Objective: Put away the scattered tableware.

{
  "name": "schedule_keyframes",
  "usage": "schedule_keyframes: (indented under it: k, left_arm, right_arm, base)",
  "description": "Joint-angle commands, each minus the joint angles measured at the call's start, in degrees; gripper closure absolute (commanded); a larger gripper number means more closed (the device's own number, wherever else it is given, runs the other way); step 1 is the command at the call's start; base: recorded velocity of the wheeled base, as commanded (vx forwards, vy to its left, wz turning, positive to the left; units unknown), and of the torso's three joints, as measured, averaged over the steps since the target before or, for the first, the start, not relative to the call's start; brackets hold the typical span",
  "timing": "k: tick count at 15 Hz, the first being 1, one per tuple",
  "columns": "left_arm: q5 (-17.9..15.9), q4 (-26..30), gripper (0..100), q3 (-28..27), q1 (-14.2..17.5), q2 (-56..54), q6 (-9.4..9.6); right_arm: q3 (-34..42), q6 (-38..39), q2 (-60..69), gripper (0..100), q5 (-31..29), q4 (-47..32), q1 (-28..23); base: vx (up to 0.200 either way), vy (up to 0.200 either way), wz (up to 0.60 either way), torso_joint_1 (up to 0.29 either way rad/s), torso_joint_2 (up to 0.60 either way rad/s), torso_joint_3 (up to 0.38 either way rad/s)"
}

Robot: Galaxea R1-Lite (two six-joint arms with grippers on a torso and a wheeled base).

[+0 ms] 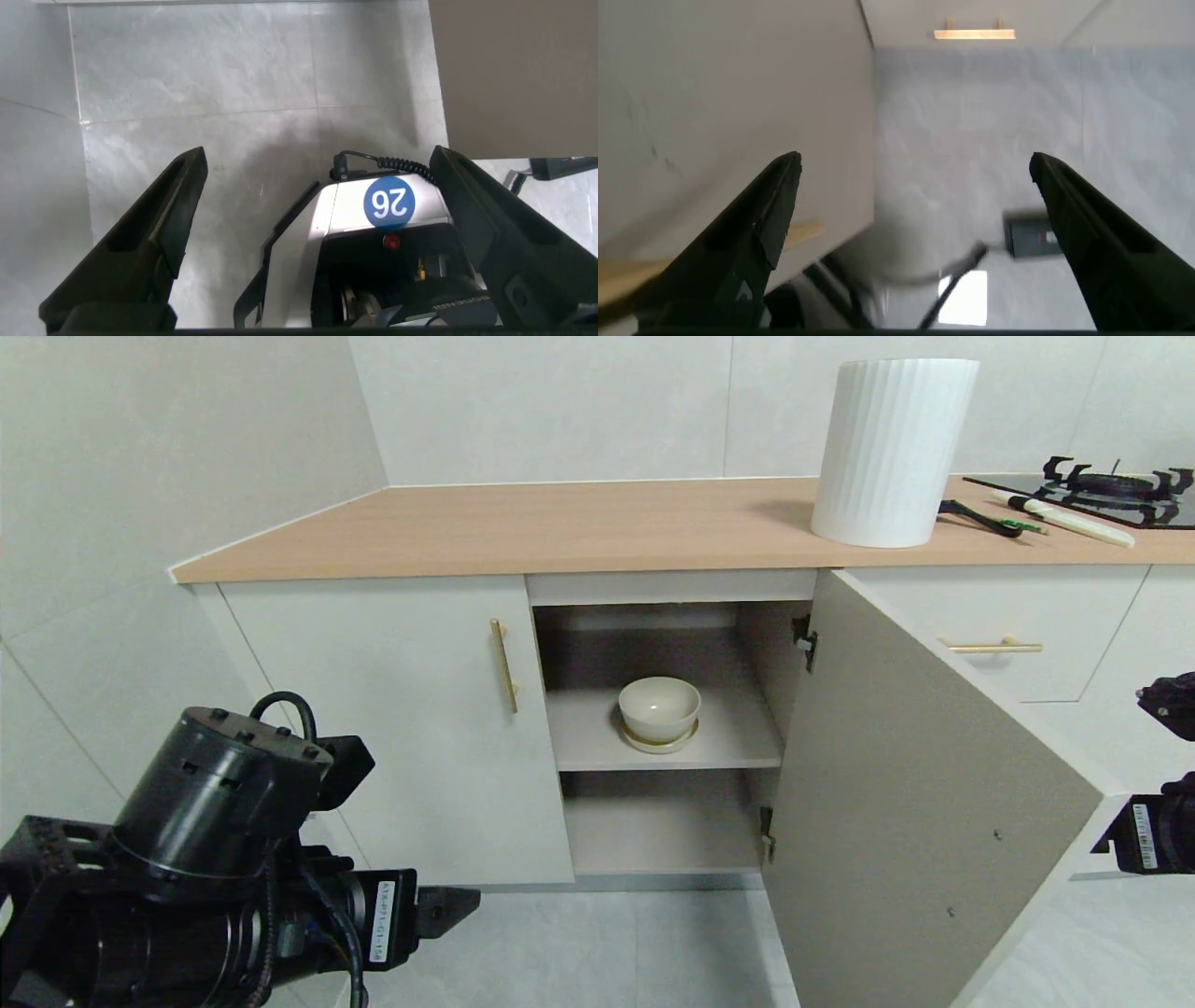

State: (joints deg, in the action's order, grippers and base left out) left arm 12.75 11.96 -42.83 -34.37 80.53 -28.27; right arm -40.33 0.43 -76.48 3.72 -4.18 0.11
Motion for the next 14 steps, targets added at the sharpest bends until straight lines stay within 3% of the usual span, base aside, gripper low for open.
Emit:
schedule_keyframes:
  k: [1, 6, 10, 14]
  left_arm:
    - [0.08, -0.01, 0, 0.02, 0.00, -0.02, -0.03]
    - [0.08, -0.01, 0, 0.02, 0.00, -0.02, -0.03]
    - [0.08, -0.01, 0, 0.02, 0.00, -0.02, -0.03]
    - [0.08, 0.08, 0, 0.02, 0.00, -0.11, -0.03]
  right_arm:
    - [3.41, 1.16, -0.51, 0, 0.06, 3.74, 4.81]
    - [7.89, 4.58, -3.06, 0, -0.03, 12.88, 11.14]
    - [10.88, 5.11, -5.69, 0, -0.03, 21.14, 12.55]
    - [12.64, 11.70, -7.63, 0, -0.20, 29.05, 16.68]
  base:
    - [0.000, 0.000, 0.00, 0.000, 0.00, 0.000]
    - [0.000, 0.000, 0.00, 0.000, 0.00, 0.000]
    - [0.000, 0.000, 0.00, 0.000, 0.00, 0.000]
    - [0.000, 0.000, 0.00, 0.000, 0.00, 0.000]
